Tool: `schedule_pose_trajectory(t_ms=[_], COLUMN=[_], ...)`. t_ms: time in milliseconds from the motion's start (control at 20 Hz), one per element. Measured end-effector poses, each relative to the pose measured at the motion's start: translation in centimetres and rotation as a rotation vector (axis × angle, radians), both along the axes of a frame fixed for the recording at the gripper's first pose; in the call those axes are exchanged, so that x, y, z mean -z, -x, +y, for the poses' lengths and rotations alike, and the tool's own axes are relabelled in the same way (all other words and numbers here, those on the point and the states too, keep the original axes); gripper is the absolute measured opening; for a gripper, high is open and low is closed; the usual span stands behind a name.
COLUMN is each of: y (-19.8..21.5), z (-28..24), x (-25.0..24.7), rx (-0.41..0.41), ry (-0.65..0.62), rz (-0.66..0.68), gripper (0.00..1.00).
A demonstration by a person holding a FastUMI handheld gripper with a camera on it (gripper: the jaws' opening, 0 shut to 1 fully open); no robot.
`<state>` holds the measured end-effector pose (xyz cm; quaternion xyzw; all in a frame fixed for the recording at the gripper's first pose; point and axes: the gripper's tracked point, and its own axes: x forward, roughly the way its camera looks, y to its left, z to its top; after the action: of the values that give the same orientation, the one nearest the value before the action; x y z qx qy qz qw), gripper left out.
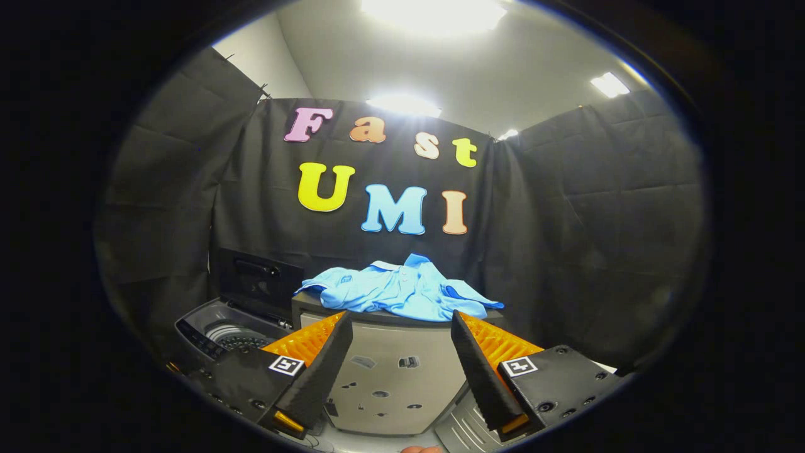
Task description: Put the clothes into the washing machine and then close the washing machine lid.
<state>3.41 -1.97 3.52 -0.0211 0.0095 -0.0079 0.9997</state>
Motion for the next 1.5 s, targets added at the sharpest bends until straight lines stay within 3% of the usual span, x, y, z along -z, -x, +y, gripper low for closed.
schedule_pose_trajectory(t_ms=[300,650,1150,1500], y=[-4.5,-12.7,-25.4,-29.6], z=[-0.1,-3.0,-2.7,-1.6], x=[-0.5,-1.8,3.6,7.1], rx=[-0.081,-0.062,-0.126,-0.113], ry=[-0.048,-0.099,-0.141,-0.136], rz=[0.079,0.162,0.502,0.668], gripper=[0.98,0.98,0.98,0.99])
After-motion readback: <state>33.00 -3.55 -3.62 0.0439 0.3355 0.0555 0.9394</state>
